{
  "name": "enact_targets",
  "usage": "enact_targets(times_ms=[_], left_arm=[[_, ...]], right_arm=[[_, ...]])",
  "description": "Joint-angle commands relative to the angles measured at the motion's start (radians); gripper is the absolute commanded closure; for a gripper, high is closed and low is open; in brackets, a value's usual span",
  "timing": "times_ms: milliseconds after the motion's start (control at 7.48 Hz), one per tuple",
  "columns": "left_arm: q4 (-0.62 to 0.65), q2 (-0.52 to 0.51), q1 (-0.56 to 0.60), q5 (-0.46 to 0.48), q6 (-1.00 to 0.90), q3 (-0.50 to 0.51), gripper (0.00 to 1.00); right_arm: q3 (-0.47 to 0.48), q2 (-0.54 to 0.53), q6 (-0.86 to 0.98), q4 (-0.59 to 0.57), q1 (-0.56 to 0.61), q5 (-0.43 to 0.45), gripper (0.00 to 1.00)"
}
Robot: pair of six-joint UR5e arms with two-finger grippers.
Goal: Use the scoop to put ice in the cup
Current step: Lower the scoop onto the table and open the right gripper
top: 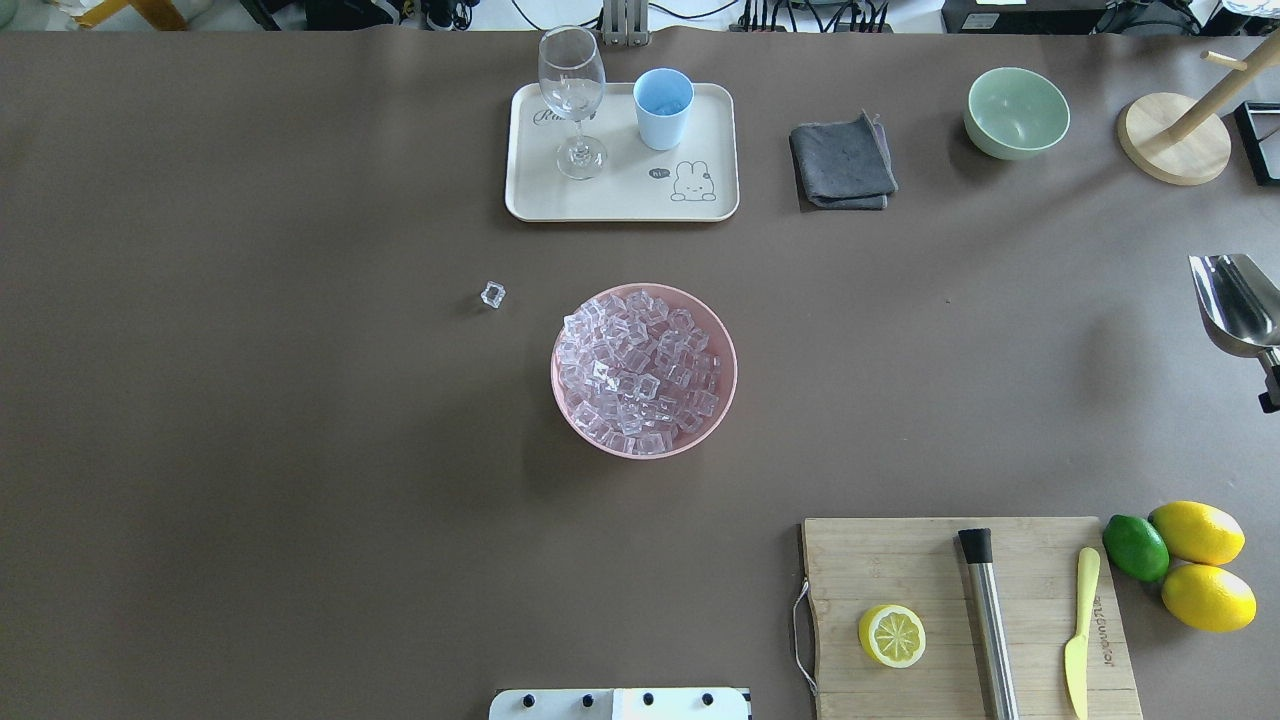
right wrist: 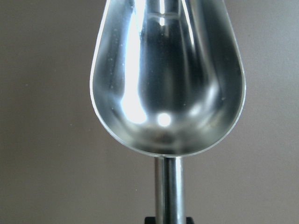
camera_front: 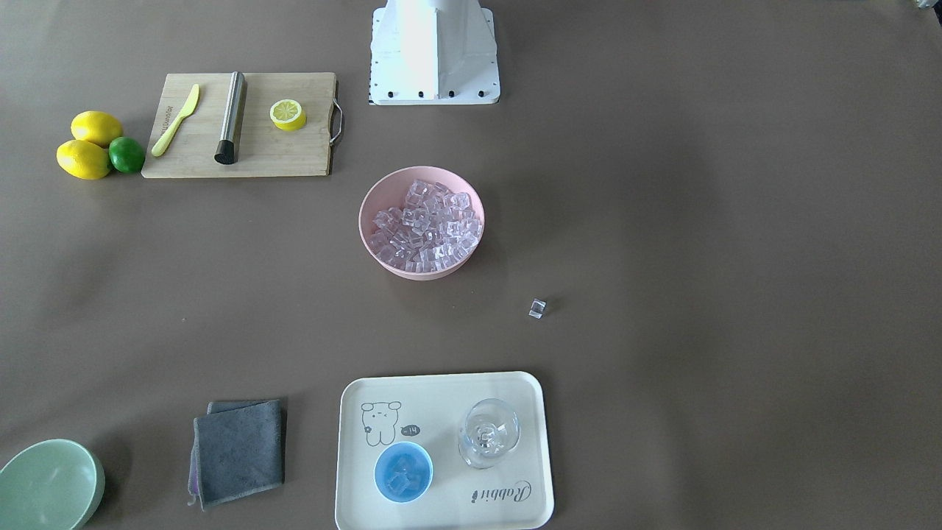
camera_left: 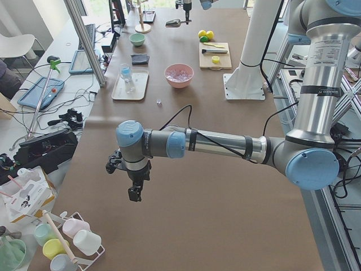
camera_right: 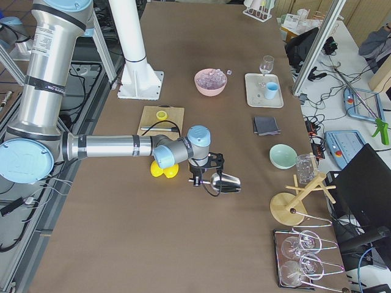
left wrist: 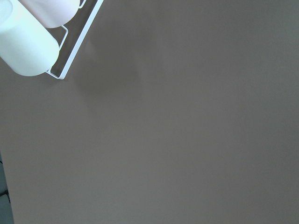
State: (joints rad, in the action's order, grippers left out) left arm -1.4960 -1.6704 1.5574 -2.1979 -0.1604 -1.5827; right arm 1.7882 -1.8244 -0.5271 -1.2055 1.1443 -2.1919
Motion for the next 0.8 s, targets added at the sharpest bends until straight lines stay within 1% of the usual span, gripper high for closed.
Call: enact_targets(times_ms=[0, 267, 668], left_arm=[[-0.006, 0.021, 0.021, -0.017, -0.005, -0.005, 0.01], [-0.007, 0.02, 0.019, -0.019, -0.007, -0.008, 0.01], [-0.006, 0.018, 0.018, -0.019, -0.007, -0.008, 0.01]], right_arm=[[-0.058, 0.005, -0.002, 0.056, -0.003, -0.002, 1.0], [-0.096, 0.007, -0.004, 0.099, -0.003, -0.002, 1.0], [-0.111, 0.013, -0.004, 0.103, -0.003, -0.003, 1.0]])
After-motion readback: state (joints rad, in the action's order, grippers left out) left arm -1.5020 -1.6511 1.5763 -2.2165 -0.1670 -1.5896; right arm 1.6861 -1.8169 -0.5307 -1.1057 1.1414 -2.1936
